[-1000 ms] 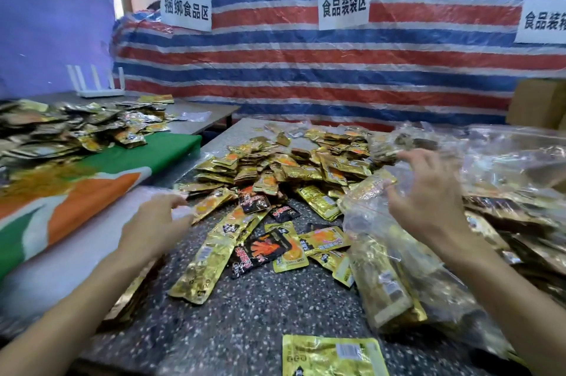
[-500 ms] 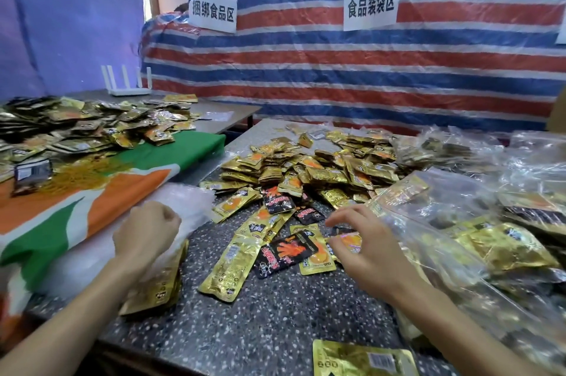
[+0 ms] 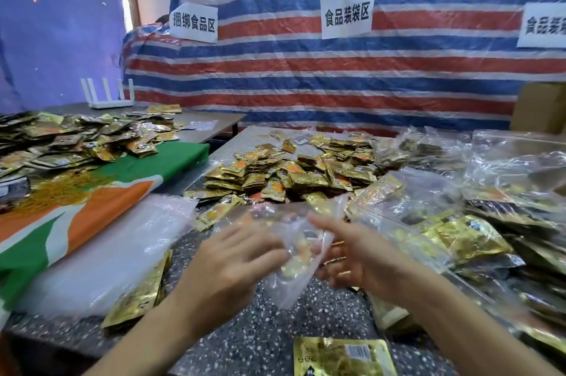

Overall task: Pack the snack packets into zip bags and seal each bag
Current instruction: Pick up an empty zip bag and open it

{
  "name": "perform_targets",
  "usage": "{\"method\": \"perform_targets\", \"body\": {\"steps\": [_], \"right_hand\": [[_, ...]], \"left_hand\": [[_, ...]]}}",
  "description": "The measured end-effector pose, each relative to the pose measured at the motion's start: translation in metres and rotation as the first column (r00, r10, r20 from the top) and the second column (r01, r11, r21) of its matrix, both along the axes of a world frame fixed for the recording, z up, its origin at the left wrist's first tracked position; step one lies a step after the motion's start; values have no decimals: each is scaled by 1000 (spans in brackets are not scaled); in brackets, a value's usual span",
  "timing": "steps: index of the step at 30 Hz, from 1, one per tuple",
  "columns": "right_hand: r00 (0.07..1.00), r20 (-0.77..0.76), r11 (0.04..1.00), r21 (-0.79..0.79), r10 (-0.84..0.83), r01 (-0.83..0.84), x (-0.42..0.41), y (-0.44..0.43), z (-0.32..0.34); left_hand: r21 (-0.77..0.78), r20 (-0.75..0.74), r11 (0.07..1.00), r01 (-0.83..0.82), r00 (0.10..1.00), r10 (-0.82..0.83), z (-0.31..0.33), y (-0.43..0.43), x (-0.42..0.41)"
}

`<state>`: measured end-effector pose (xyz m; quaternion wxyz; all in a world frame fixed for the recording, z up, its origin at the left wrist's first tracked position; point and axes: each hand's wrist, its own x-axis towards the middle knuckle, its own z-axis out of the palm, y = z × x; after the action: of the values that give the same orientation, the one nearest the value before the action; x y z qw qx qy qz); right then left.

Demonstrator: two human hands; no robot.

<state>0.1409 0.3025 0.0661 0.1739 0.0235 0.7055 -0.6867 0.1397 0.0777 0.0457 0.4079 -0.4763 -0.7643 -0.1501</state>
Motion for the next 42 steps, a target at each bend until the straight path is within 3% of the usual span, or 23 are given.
{"method": "perform_targets", "body": {"steps": [2, 7, 13, 15, 17, 18, 20, 23, 25, 30, 32, 36, 39, 41, 42], "right_hand": [[997, 21, 997, -11, 72, -72, 7, 8, -1], [983, 104, 963, -242, 150, -121, 23, 30, -2], [995, 97, 949, -315, 28, 4, 31, 39, -2], [998, 42, 959, -278, -51, 61, 31, 40, -1], [993, -53, 977, -192, -104, 92, 32, 39, 0], [986, -109, 984, -138, -124, 109, 33, 37, 0], [960, -229, 987, -35, -159, 155, 35, 32, -1], [905, -395, 971, 107, -157, 215, 36, 20, -3], [896, -429, 975, 123, -118, 187, 36, 15, -4], [965, -260, 981, 176, -31, 78, 36, 30, 8], [974, -223, 945, 311, -36, 106, 36, 41, 10], [938, -341, 783, 569, -55, 253, 36, 47, 15], [815, -548, 688, 666, 187, 290, 34, 43, 15], [680, -673, 749, 602, 291, 275, 32, 38, 16], [654, -695, 784, 569, 297, 249, 30, 37, 15]], "left_hand": [[-42, 20, 999, 34, 999, -34, -7, 4, 3], [-2, 142, 1000, 5, 990, -5, -20, 7, 0], [30, 365, 999, -38, 931, 24, -16, 11, -1], [65, 602, 998, -24, 798, -20, -11, 11, 0], [177, 832, 984, 21, 532, -160, -5, 13, 2], [261, 868, 965, 18, 433, -243, -1, 18, 4], [361, 878, 931, -50, 355, -321, 7, 31, 9], [321, 908, 943, -86, 312, -280, 11, 51, 17], [296, 924, 952, -75, 275, -265, 12, 59, 18], [305, 943, 901, -309, 231, -240, 16, 49, 6], [323, 939, 860, -394, 243, -242, 22, 41, 2], [312, 920, 844, -435, 361, -154, 27, 37, -6], [307, 919, 865, -396, 361, -161, 30, 42, -11], [314, 934, 867, -388, 293, -207, 33, 44, -18], [313, 939, 866, -390, 264, -221, 34, 44, -24]]}}
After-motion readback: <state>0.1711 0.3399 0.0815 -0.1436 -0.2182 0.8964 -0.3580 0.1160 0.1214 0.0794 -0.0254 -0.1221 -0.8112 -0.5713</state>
